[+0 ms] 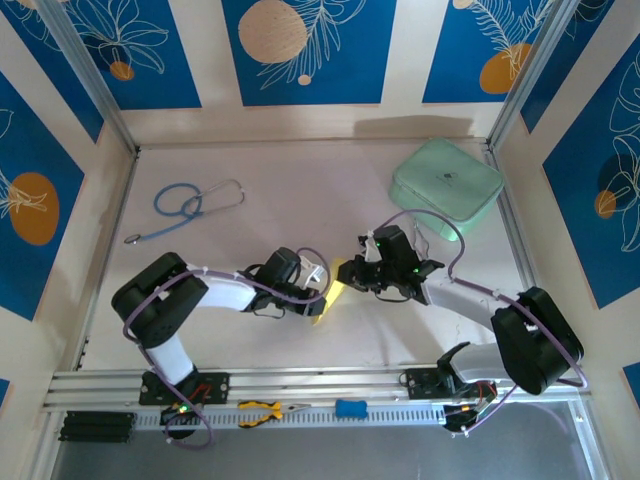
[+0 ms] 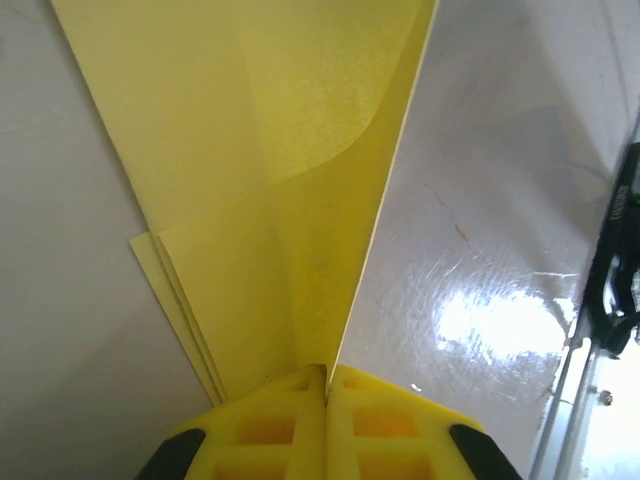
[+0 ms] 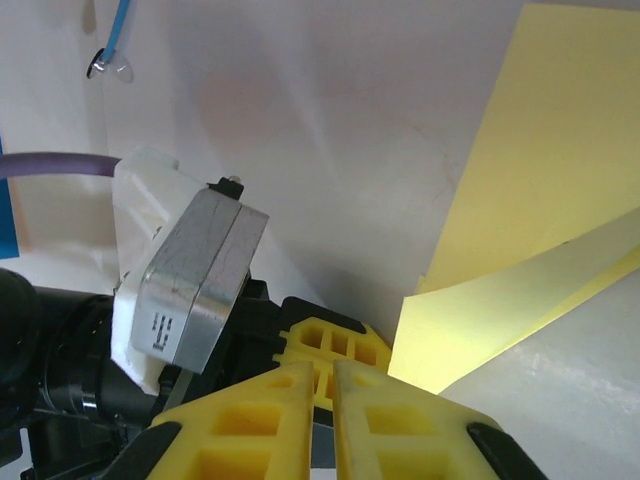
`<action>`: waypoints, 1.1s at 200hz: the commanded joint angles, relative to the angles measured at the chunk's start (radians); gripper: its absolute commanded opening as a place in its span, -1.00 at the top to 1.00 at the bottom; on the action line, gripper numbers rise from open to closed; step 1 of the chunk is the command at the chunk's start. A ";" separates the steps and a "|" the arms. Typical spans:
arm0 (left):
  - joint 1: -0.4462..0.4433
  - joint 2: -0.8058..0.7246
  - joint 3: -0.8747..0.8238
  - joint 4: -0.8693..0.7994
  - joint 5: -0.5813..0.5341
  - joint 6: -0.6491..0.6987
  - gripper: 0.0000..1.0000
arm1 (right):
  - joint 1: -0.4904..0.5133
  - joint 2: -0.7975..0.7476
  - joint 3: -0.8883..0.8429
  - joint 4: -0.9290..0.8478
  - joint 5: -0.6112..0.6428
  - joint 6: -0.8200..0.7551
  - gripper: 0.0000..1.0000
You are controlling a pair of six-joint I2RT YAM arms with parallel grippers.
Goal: Fold a paper plane with a square sheet of paper (pick it up from the middle)
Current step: Fold the wing for the fifth time at the center of the table.
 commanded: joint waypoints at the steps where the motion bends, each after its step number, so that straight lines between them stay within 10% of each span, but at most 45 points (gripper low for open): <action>1: 0.021 0.028 -0.020 0.064 0.069 -0.050 1.00 | 0.014 0.002 -0.026 0.046 0.020 -0.030 0.73; 220: 0.096 0.114 -0.047 0.227 0.230 -0.259 1.00 | -0.033 0.217 -0.007 0.218 -0.173 -0.061 0.76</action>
